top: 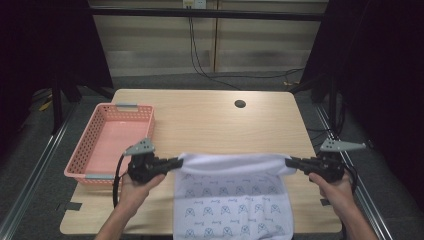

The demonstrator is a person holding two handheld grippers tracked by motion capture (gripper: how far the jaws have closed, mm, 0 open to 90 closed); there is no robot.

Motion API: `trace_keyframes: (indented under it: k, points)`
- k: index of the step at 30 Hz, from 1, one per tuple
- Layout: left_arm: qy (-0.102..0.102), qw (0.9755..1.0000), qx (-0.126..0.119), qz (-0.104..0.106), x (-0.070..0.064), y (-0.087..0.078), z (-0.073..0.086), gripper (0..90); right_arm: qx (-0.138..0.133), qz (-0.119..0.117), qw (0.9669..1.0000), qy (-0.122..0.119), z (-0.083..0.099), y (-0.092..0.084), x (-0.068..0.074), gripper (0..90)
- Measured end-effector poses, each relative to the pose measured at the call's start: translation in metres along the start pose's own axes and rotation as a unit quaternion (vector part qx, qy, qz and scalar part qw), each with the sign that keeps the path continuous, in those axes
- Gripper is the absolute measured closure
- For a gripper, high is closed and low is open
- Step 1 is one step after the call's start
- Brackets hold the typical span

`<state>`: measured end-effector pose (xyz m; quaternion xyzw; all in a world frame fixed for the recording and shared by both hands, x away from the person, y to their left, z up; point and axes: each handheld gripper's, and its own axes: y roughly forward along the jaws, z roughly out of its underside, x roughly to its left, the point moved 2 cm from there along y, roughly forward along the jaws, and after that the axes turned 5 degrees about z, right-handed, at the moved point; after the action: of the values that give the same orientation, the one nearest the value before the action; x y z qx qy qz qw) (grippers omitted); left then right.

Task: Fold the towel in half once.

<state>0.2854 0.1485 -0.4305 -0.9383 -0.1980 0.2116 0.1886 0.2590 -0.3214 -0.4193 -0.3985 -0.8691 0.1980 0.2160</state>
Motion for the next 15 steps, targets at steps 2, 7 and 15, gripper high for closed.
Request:
trace_keyframes:
  k: [2, 7, 15]
  points:
    - [-0.004, 0.9999, 0.015, 0.003, -0.008, 0.001, 0.017, 87.2, 0.014, -0.010, 0.9998, 0.007, 0.018, -0.003, 0.007, 87.2]
    - [-0.019, 0.9972, 0.071, 0.016, -0.017, 0.008, 0.060, 87.2, 0.056, -0.026, 0.9980, 0.017, 0.055, -0.002, 0.021, 87.2]
    - [-0.005, 0.9885, 0.151, 0.011, -0.024, 0.026, 0.078, 87.1, 0.126, -0.021, 0.9916, 0.018, 0.093, 0.006, 0.033, 87.2]
